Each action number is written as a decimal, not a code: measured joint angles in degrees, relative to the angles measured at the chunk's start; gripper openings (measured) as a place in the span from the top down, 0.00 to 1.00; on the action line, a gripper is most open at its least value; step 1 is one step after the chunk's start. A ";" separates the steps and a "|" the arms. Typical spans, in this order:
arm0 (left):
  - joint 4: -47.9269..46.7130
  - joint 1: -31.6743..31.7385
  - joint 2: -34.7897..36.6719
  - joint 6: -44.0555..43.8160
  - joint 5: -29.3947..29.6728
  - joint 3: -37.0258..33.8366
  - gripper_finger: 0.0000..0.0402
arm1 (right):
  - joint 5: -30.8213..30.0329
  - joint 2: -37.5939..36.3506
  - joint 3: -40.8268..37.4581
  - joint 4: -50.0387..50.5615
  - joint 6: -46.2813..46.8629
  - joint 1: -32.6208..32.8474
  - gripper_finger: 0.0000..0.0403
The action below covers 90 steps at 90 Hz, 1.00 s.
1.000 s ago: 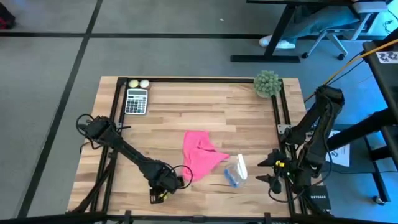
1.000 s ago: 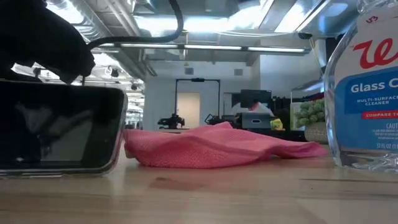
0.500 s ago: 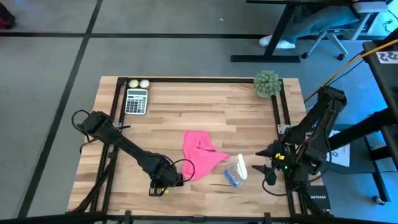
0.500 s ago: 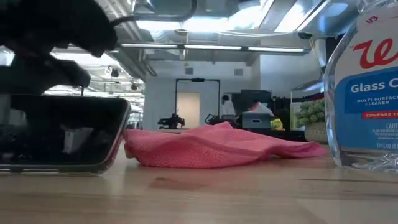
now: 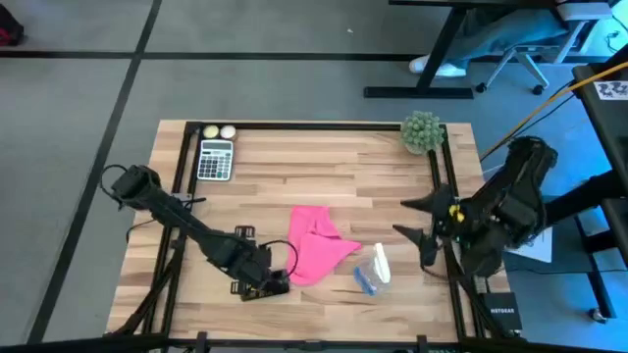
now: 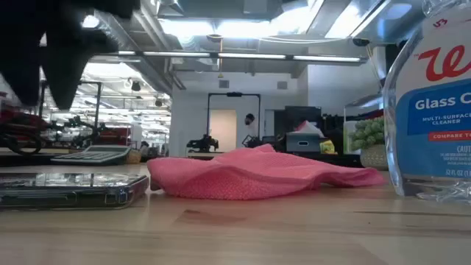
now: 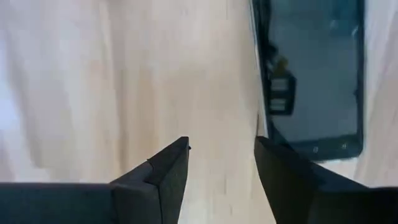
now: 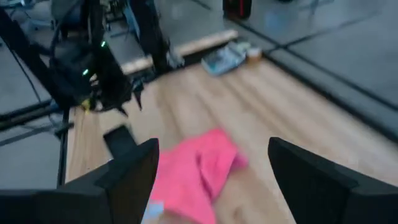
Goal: Apply microfiber cloth
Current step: Wipe the black cellphone with the pink microfiber cloth
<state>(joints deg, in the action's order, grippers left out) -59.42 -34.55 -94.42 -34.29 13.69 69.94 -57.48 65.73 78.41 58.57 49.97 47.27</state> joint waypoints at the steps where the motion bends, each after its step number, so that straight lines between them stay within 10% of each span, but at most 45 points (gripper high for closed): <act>1: 0.31 -0.35 0.34 -0.46 0.33 -0.32 0.59 | 0.42 -0.01 0.19 -1.09 -1.61 -0.61 0.28; 30: 18.43 -7.52 8.38 -18.48 5.14 -18.87 0.67 | 30.38 9.86 0.63 -31.07 -37.59 -23.17 0.28; 59: 29.15 -7.47 8.82 -22.69 5.00 -25.89 0.68 | 51.60 30.57 6.61 -31.76 -38.53 -40.17 0.28; 90: 32.11 -7.47 8.80 -22.29 5.01 -26.52 0.68 | 58.76 46.70 10.02 -28.31 -38.20 -43.62 0.28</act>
<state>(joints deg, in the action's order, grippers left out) -27.31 -42.02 -85.62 -56.58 18.69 43.42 1.28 112.44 88.44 30.25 11.77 3.65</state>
